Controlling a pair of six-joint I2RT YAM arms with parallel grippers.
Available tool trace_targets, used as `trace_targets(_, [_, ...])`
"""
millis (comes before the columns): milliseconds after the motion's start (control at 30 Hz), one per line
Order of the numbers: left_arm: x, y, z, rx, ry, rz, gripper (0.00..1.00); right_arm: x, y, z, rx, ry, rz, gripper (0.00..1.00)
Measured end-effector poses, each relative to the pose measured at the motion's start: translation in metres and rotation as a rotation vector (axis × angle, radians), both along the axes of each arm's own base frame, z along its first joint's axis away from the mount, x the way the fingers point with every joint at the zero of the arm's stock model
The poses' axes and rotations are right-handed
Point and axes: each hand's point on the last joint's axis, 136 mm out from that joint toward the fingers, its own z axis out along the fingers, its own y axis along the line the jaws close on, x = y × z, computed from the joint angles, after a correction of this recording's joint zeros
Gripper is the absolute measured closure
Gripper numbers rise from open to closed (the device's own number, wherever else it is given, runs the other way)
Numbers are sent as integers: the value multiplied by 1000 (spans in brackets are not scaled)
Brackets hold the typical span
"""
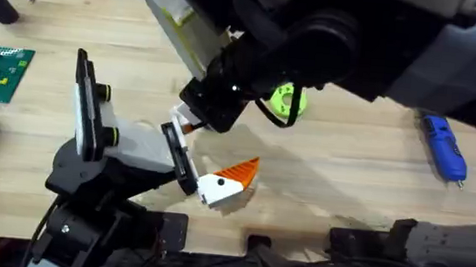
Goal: Pick up the gripper from the table and insert it into the empty holder that is missing its gripper. Then pick up a screw, insert it into the mounting hole, and use the screwdriver to tighten it. Finally, clean up the table by picking up the vegetable and placing it into the bucket.
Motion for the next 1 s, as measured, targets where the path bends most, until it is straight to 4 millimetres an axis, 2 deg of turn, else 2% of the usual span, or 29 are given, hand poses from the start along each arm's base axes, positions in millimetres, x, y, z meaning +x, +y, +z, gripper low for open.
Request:
trace_targets(533, [0, 0, 0, 2, -5, -1, 15, 3, 4, 3, 21, -12, -1, 988])
trace_targets(1000, [0, 0, 0, -4, 9, 0, 15, -2, -3, -4, -18, 14, -4, 988])
